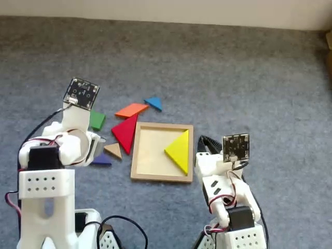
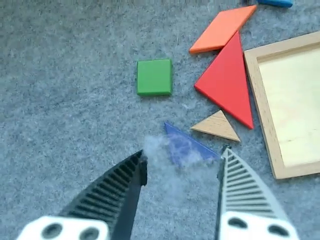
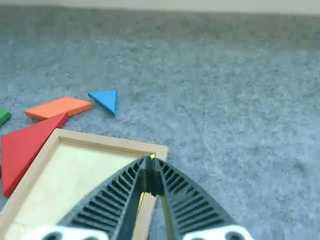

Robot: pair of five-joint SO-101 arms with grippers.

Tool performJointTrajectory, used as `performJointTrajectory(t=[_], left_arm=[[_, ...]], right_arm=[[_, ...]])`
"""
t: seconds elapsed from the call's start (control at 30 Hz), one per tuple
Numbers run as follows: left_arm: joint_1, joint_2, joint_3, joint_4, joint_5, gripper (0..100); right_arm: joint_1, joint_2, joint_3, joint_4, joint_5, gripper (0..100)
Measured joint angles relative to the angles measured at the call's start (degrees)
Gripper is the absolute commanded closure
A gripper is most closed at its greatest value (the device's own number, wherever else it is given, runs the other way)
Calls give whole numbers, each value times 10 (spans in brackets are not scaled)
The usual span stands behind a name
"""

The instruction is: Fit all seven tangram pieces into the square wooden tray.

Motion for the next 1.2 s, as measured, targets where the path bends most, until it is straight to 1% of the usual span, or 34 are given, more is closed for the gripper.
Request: performJointTrajectory(t=[0.07,0.2,0.37,0.47,0.6,0.83,1.2], left_arm=[[9,11,0,0,-9,763],[55,46,-8,0,-15,784],[91,119,-54,0,-15,787],[111,185,-84,0,-13,783],[121,277,-139,0,18,783],[145,406,-204,-1,25,784],[149,554,-269,-1,36,783]], right_arm=[[0,1,1,0,0,981],[3,0,2,22,0,984],[29,0,2,44,0,984],[34,0,2,94,0,984],[35,0,2,170,0,984],[34,0,2,302,0,984],[34,0,2,314,0,984]])
